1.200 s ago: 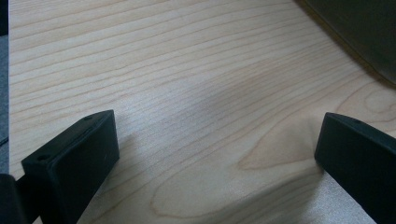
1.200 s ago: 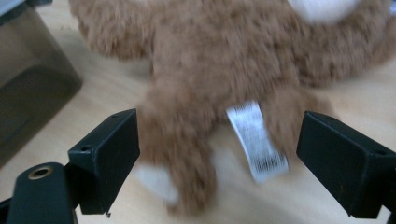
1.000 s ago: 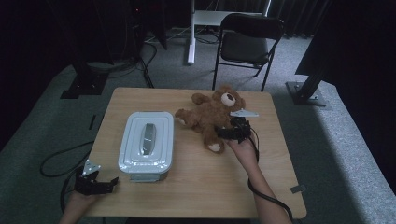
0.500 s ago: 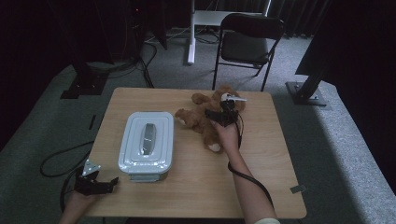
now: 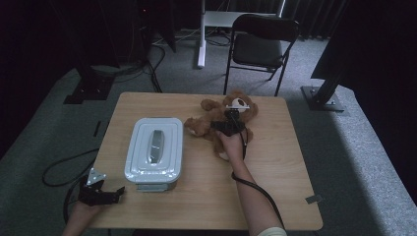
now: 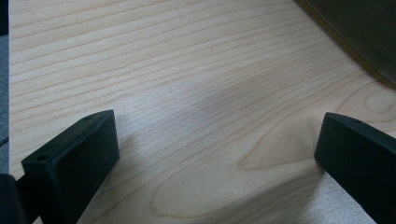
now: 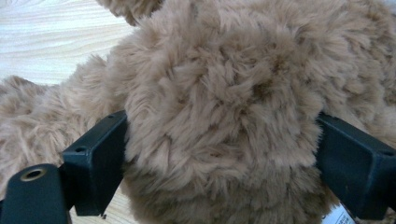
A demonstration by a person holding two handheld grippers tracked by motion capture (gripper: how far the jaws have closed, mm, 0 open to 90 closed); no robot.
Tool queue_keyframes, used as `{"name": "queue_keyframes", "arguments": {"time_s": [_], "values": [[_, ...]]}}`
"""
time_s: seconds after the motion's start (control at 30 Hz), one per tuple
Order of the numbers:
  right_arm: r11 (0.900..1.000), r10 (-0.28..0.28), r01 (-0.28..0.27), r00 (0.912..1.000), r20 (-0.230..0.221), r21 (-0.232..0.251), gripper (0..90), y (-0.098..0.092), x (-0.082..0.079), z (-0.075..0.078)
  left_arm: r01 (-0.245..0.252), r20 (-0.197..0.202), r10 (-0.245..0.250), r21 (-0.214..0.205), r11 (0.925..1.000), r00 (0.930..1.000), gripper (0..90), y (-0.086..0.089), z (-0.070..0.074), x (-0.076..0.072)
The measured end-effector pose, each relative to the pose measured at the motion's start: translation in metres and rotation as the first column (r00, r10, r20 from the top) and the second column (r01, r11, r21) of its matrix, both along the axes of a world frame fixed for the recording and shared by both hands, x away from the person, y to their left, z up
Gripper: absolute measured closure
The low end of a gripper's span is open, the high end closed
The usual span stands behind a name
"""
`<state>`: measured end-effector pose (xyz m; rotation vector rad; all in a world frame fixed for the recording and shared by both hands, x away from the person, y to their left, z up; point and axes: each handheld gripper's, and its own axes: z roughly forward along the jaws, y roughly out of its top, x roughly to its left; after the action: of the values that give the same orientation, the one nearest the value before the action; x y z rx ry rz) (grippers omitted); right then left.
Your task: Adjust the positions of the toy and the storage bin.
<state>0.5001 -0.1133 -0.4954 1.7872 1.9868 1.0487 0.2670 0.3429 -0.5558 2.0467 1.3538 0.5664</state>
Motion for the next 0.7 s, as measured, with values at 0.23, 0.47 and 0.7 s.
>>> {"name": "queue_keyframes", "arguments": {"time_s": [0.23,0.47,0.7], "values": [[0.9987,0.045,-0.046,0.9985,-0.031,-0.021,16.2,-0.004,0.001,-0.008,-0.001,0.0,0.001,0.0,1.0,1.0,0.5,0.0,0.0,0.0],[0.9959,0.049,-0.045,0.9978,0.045,-0.078,46.8,-0.006,-0.006,-0.007,-0.001,0.0,0.001,0.0,1.0,1.0,0.5,0.0,0.0,0.0],[0.9966,0.071,-0.068,0.995,0.071,-0.047,70.1,-0.029,-0.016,0.006,-0.001,0.0,0.001,0.0,1.0,1.0,0.5,0.0,0.0,0.0]]}}
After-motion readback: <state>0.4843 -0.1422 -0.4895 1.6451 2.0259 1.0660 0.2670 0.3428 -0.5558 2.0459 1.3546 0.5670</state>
